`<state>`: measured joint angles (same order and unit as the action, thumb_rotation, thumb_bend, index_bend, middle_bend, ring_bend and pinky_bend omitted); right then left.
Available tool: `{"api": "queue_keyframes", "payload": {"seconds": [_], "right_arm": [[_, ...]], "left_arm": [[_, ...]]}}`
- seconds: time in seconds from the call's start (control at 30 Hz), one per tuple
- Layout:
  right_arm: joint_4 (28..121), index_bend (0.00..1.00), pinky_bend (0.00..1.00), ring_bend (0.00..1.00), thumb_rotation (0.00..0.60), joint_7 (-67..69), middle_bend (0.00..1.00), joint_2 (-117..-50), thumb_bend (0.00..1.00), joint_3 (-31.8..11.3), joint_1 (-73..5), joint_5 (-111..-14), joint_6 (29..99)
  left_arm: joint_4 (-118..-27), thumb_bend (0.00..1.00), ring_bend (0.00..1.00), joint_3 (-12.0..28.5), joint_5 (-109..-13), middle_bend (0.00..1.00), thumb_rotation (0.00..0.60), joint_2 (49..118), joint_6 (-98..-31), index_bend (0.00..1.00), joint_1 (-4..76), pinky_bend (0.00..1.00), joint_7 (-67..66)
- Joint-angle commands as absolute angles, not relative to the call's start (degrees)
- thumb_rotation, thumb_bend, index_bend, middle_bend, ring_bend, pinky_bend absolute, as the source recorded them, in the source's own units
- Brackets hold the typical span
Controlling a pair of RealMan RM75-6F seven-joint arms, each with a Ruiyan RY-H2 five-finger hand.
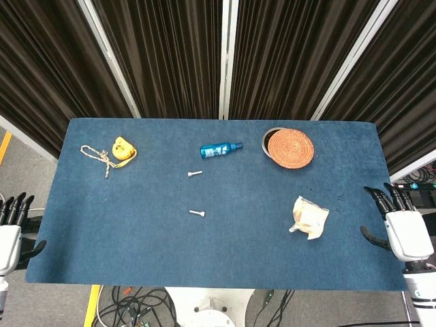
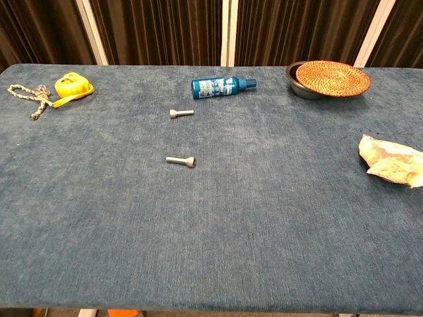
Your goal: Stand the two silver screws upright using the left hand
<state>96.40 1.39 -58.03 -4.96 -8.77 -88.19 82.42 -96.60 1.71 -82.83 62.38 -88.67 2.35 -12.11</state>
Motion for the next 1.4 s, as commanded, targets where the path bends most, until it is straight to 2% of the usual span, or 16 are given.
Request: {"api": "queue_keyframes", "payload": {"seconds": [0.03,0.4,0.57,0.73,0.83,0.97,1.07,1.4], "right_arm": [[96.2,0.12,0.09,0.04,0.6,1.5,0.19,-58.1,0.14,-5.1,-9.1,-88.2,82.0],[95.1,0.12,0.09,0.04,0.6,2.7,0.19,-58.1,0.14,-4.7,-8.5,-88.4,83.2],[95.5,0.12,0.09,0.04,0.6,2.3,0.19,-57.7,0.14,-4.7,-8.6,-88.9,83.2],[96.3,0.12,0.09,0.04,0.6,1.3,0.19,-57.7,0.14,-4.5,-8.7,-89.3,83.2],[97.1,0.12,0.09,0.04,0.6,0.2,0.19,-57.5,0.14,-4.4,-8.5,-89.3,83.5],[98.5,0.12,0.09,0.04,0.6,-1.4,0.19,-57.0,0.14,-4.3,-7.9,-89.0,84.1],[99.5,0.12,0.09,0.04,0.6,-2.6,0.19,-56.7,0.14,-4.3,-7.5,-88.6,84.5],[101.7,0.12,0.09,0.04,0.6,-5.2,0.19,-55.3,0.14,-4.9,-7.5,-86.9,84.1]], "left_arm": [[-96.9,0.15,0.0,1.6,-82.7,0.02,0.6,62.4,-88.8,0.03,2.1,0.0,-12.4],[-98.7,0.14,0.0,1.8,-84.3,0.02,0.6,61.1,-87.7,0.03,3.0,0.0,-13.9],[-101.6,0.12,0.0,4.9,-86.1,0.03,0.6,58.4,-81.4,0.04,9.4,0.0,-12.0],[-101.5,0.12,0.01,9.3,-85.5,0.1,0.6,59.4,-71.7,0.16,18.7,0.03,-8.7],[-100.0,0.16,0.03,12.0,-82.1,0.13,0.6,62.1,-63.7,0.21,25.2,0.08,-6.7],[-95.9,0.19,0.03,15.3,-74.7,0.13,0.6,67.2,-52.1,0.21,34.2,0.08,-5.8],[-91.0,0.22,0.03,16.6,-70.4,0.14,0.6,72.0,-46.2,0.22,39.9,0.08,-7.2],[-71.2,0.24,0.03,16.7,-55.3,0.17,0.6,88.6,-35.9,0.25,54.3,0.08,-16.2]]}}
